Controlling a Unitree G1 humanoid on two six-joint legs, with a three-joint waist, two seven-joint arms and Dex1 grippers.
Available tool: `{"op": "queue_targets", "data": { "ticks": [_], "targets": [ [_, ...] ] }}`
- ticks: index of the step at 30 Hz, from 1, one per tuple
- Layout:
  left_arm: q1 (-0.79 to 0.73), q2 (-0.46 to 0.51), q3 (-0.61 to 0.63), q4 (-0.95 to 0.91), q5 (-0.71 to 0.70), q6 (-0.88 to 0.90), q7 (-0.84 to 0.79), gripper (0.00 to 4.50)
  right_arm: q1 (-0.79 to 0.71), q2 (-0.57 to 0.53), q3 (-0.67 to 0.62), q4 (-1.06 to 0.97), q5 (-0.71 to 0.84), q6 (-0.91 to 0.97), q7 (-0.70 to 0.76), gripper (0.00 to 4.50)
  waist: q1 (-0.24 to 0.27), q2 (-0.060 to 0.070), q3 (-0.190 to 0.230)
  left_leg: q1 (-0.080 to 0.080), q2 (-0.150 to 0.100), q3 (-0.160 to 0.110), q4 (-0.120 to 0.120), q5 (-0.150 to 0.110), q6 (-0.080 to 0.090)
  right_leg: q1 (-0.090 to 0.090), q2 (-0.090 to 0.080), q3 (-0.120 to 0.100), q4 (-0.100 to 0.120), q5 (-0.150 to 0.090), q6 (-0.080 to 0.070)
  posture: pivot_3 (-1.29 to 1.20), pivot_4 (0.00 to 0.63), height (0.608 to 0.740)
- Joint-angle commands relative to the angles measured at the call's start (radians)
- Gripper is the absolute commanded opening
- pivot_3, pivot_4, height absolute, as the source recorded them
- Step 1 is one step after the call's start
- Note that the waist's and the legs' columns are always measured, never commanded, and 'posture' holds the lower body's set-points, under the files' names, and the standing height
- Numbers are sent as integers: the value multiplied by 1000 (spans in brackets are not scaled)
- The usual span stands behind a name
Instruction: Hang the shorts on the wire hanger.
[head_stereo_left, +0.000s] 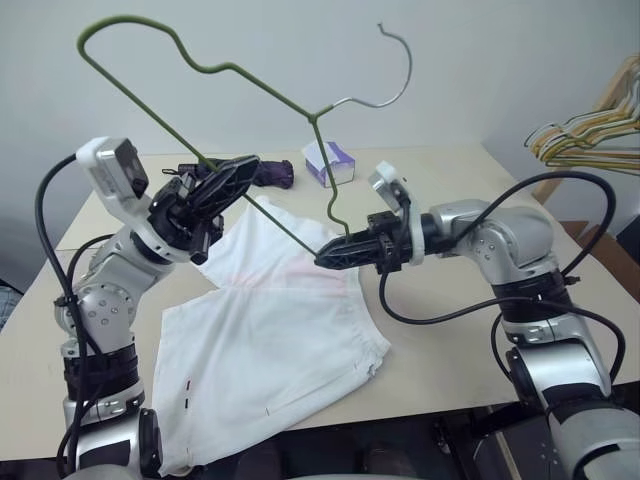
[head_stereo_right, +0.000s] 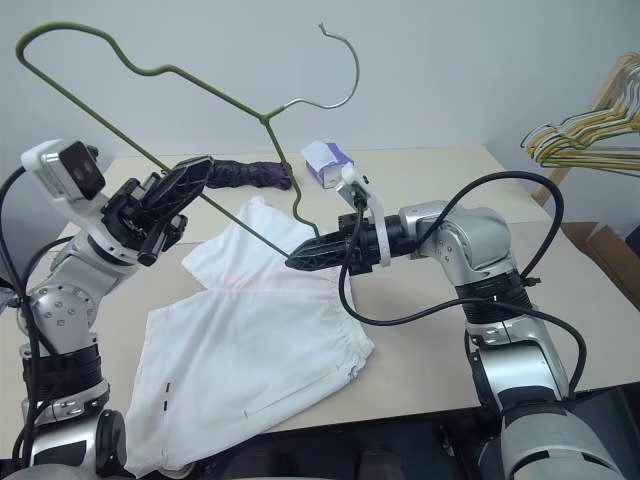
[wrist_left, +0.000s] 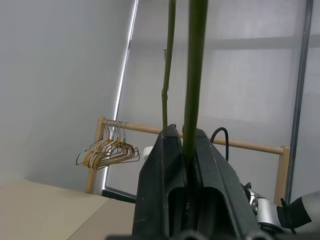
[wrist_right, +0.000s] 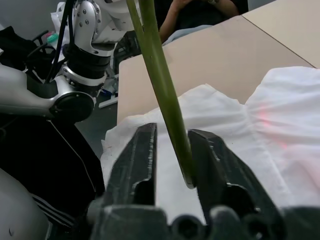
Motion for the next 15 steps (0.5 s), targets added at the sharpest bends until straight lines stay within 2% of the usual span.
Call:
{"op": "queue_targets", "data": {
  "ticks": [1,4,7,11,15],
  "targets": [
    [-10,2,2,-26,5,-22,0,0,-29,4,-25,-8,7,-11,1,44,-1,0,0,0,0,0,0,0,0,0,0,0,0,0,0,38,0,740],
    [-5,-2,-10,-30,35,-32,9,0,-25,8,-35,-12,9,-12,-1,20,-5,0,0,0,0,0,0,0,0,0,0,0,0,0,0,35,0,740],
    [-6,-10,-31,-17,45,-13,40,779,-21,12,-45,-22,18,-11,-4,0,-5,0,0,0,0,0,0,0,0,0,0,0,0,0,0,33,0,740],
    [-5,1,-57,-6,83,-1,69,2138,-22,30,-86,-31,49,9,-27,0,-6,0,0,0,0,0,0,0,0,0,0,0,0,0,0,29,0,740],
    [13,16,-75,14,130,16,115,3382,-25,40,-203,-31,114,71,-115,0,-6,0,0,0,0,0,0,0,0,0,0,0,0,0,0,40,0,740]
  ]
}}
